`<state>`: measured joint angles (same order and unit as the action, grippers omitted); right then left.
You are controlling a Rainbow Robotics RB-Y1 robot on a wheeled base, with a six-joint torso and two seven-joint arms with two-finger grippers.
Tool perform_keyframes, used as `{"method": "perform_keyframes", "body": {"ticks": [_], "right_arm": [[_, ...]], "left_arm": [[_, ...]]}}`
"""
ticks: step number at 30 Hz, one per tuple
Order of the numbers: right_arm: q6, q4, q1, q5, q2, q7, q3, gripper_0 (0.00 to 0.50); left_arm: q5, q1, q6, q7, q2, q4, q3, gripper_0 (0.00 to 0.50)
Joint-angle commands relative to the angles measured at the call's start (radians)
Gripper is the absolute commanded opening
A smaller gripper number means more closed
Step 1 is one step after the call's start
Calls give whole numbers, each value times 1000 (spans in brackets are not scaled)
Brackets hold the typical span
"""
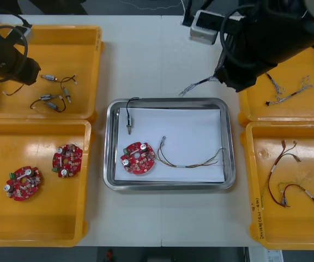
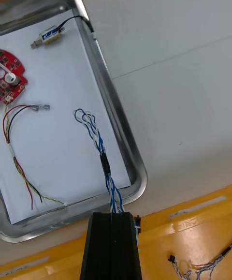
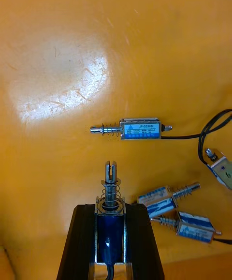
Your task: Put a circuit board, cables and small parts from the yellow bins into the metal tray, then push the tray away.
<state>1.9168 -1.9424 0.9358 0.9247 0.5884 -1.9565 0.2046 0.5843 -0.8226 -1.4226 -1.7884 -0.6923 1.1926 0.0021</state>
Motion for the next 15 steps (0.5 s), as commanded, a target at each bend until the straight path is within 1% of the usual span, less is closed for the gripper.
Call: {"method": "perform_keyframes", "body": {"ticks": [1,5,10,15], "right_arm": [[3,-38,-43,-41,-35,34,62,0],[-4,-55,-69,-81,-36,34,111,0],[-94,-56,-112,-130,-38,34,173,0],[-167,-58,-137,-158,-38,38,223,0]], "left_arm": [[-24,13,-68,41,-16,101,27,0],[-31,13,-122,63,-16,145,30,0],[-29,13,-191,136,-13,214,32,0],[-27,13,-251,190,-4,278,32,0]]}}
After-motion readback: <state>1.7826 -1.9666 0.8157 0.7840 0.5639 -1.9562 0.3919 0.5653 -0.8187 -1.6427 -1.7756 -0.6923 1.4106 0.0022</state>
